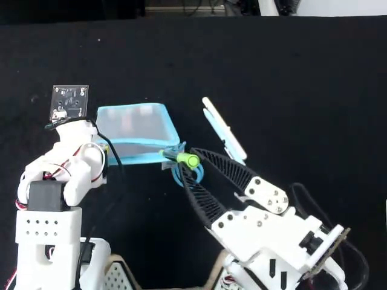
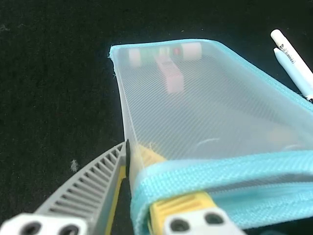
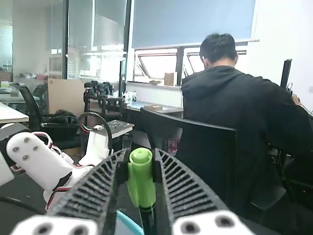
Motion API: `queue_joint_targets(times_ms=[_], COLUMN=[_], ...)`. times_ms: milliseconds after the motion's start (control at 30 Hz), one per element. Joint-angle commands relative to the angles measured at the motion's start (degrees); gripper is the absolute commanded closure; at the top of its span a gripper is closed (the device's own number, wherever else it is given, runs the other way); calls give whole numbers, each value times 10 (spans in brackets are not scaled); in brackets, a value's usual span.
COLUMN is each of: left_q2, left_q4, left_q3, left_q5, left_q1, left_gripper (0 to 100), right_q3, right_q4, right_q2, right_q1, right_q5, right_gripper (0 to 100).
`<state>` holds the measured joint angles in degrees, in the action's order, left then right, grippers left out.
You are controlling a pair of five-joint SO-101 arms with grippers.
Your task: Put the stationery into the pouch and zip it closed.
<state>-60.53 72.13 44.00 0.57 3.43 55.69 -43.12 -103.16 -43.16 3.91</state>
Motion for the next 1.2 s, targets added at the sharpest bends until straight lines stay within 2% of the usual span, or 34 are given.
queue_joint_targets(times_ms=[0,167,267,533,633,833,1167], left_q2=[-4,-4,-4,-4,-4,-4,-4], left_q4=[0,0,0,0,0,0,0], left_q3=[-7,-7,-7,-7,-7,-7,-7], left_q5=[4,4,4,4,4,4,4], left_q1=[-1,-1,-1,-1,-1,-1,-1], left_gripper=[970,970,970,970,970,970,970], right_q3=[38,137,169,176,176,192,227], right_q4=[54,165,197,177,146,120,133], right_q2=[-15,-15,-15,-14,-10,-9,-8], right_q1=[-5,-5,-5,-8,-50,-76,-74], right_q5=[-5,-1,-1,0,1,91,93], right_gripper=[987,987,987,987,987,987,987])
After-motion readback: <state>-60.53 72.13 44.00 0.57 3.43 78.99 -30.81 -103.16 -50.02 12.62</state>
